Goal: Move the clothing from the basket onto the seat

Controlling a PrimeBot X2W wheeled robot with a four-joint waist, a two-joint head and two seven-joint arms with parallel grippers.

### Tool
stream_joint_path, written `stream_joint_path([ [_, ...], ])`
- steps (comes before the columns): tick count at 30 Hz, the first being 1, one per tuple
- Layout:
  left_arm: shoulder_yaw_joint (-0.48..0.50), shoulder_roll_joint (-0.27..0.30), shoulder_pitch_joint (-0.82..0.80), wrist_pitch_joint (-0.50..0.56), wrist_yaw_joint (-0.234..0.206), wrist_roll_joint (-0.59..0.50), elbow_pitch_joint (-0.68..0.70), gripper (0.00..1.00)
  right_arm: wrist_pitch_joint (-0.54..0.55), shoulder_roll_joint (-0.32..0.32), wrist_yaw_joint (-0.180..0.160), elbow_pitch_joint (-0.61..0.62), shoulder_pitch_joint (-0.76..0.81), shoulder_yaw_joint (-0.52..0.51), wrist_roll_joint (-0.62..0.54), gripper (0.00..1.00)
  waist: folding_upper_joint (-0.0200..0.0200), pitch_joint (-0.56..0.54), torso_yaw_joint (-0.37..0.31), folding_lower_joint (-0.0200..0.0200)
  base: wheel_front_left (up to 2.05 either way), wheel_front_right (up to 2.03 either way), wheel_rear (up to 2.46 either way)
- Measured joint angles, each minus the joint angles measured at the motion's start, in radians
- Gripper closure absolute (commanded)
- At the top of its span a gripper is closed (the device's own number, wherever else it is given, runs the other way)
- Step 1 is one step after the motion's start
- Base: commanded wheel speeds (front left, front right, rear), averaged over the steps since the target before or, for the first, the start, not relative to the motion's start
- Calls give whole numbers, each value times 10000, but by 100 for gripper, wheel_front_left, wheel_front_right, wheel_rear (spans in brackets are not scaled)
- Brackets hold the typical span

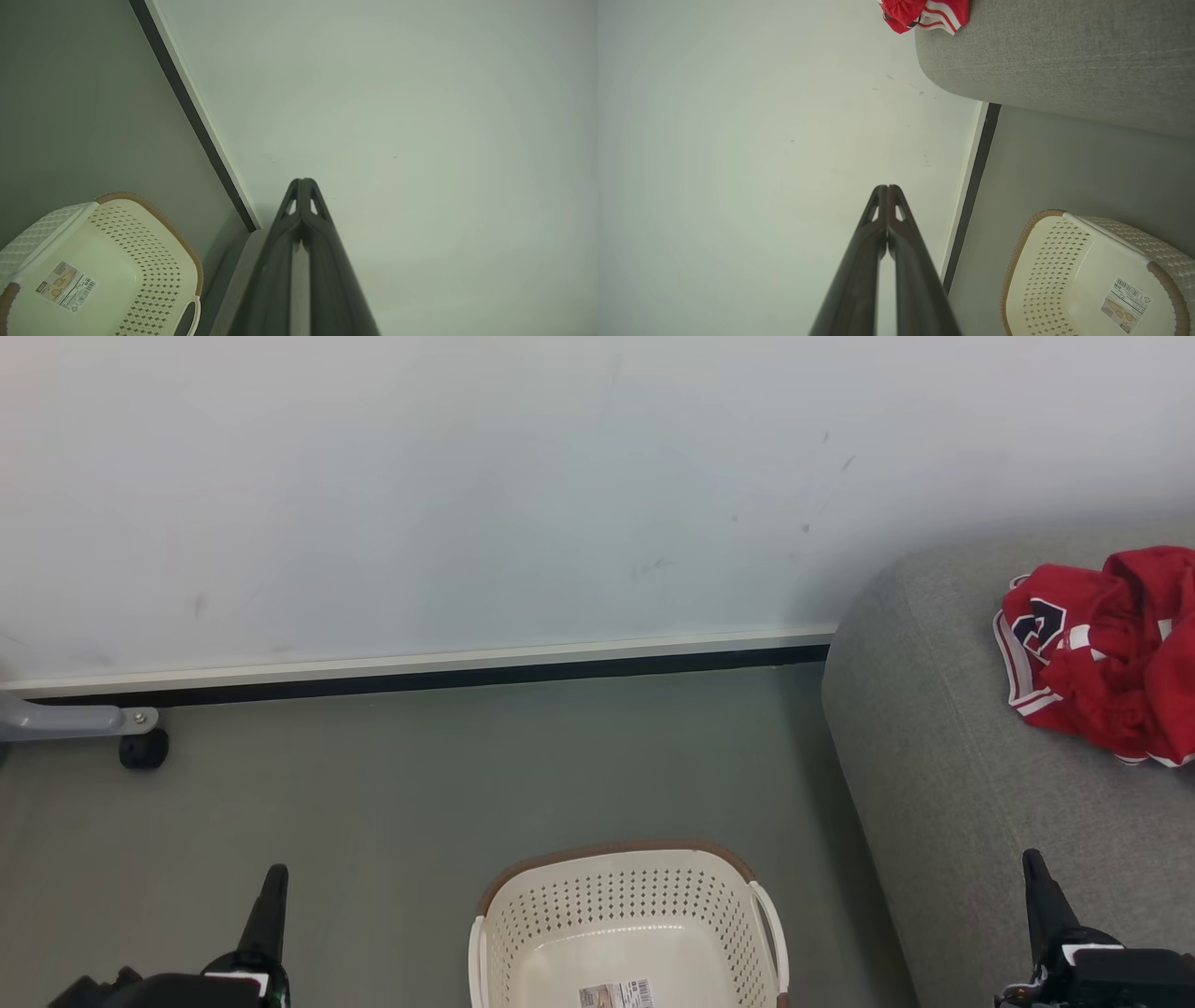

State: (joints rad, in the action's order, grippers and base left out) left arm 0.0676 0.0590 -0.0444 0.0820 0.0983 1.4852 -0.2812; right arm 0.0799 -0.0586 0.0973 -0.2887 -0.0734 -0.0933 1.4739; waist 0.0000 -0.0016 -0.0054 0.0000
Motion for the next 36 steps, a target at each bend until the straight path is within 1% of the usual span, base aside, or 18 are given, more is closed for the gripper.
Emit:
stream_joint_path([
  [4, 146, -61, -198, 151, 165, 602, -48, 100, 174, 86, 96, -65, -31, -217, 660, 100, 0, 19, 31, 0, 0, 0, 0],
  [6, 188, -96, -226, 228, 173, 821, -86, 100, 257, 104, 178, -79, -53, -303, 940, 100, 0, 26, 43, 0, 0, 0, 0],
  [8, 221, -144, -315, 314, 199, 999, -123, 100, 316, 130, 192, -105, -99, -380, 1193, 100, 0, 33, 54, 0, 0, 0, 0],
  [11, 222, -173, -350, 316, 251, 1152, -127, 100, 336, 140, 228, -105, -195, -397, 1216, 100, 0, 33, 54, 0, 0, 0, 0],
  [36, 226, -176, -350, 316, 251, 1152, -140, 100, 336, 144, 232, -107, -194, -399, 1218, 100, 0, 33, 54, 0, 0, 0, 0],
])
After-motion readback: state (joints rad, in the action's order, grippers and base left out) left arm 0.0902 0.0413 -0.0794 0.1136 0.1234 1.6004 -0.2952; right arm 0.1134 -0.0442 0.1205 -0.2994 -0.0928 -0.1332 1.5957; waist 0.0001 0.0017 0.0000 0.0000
